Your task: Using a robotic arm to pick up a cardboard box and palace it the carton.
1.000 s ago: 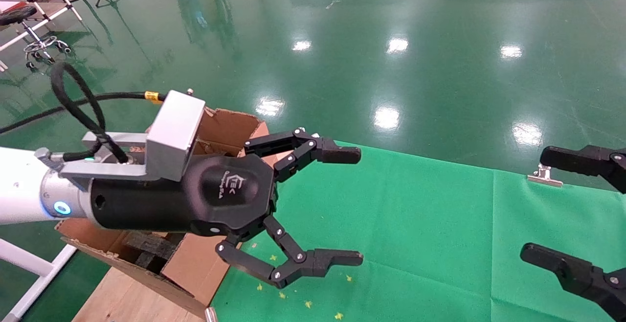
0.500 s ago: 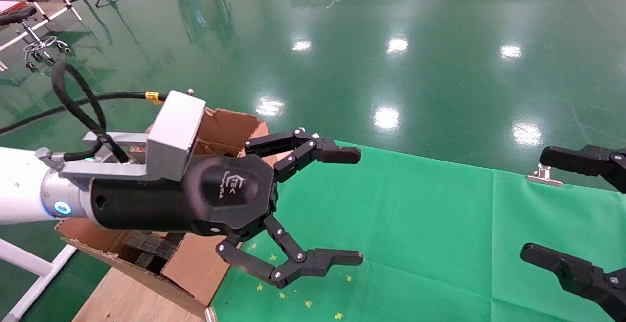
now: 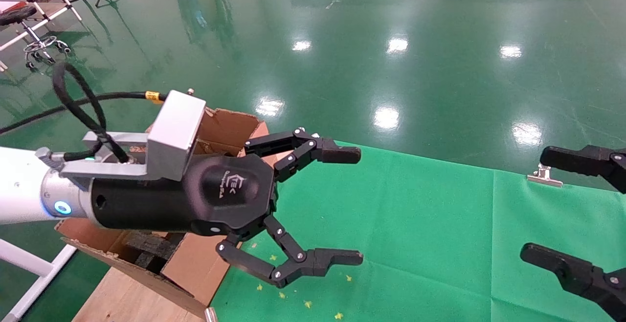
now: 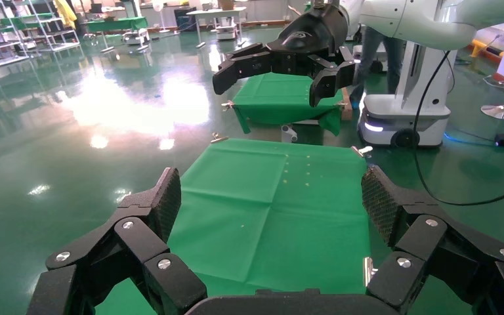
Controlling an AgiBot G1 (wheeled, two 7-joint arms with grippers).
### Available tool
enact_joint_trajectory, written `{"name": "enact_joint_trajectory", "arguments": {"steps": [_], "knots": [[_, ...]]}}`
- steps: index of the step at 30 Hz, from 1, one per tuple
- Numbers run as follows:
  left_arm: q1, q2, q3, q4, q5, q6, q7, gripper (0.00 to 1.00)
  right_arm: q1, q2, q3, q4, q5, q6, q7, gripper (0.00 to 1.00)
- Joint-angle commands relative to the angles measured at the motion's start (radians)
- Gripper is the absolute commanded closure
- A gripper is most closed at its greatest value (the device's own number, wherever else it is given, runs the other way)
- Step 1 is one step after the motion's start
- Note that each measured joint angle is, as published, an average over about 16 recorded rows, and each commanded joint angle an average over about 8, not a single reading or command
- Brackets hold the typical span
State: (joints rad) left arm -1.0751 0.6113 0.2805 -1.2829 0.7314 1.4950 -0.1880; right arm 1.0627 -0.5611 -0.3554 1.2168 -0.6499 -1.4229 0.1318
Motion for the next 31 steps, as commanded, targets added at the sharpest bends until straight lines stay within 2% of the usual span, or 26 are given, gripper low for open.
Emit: {"name": "enact_joint_trajectory", "arguments": {"steps": [1, 31], "knots": [[0.000, 0.000, 0.000, 0.000, 0.000, 0.000, 0.000, 0.00, 0.000, 0.000, 0.000, 0.000, 0.000, 0.000, 0.000, 0.00], [0.000, 0.000, 0.000, 0.000, 0.000, 0.000, 0.000, 0.00, 0.000, 0.000, 0.000, 0.000, 0.000, 0.000, 0.000, 0.00]]}}
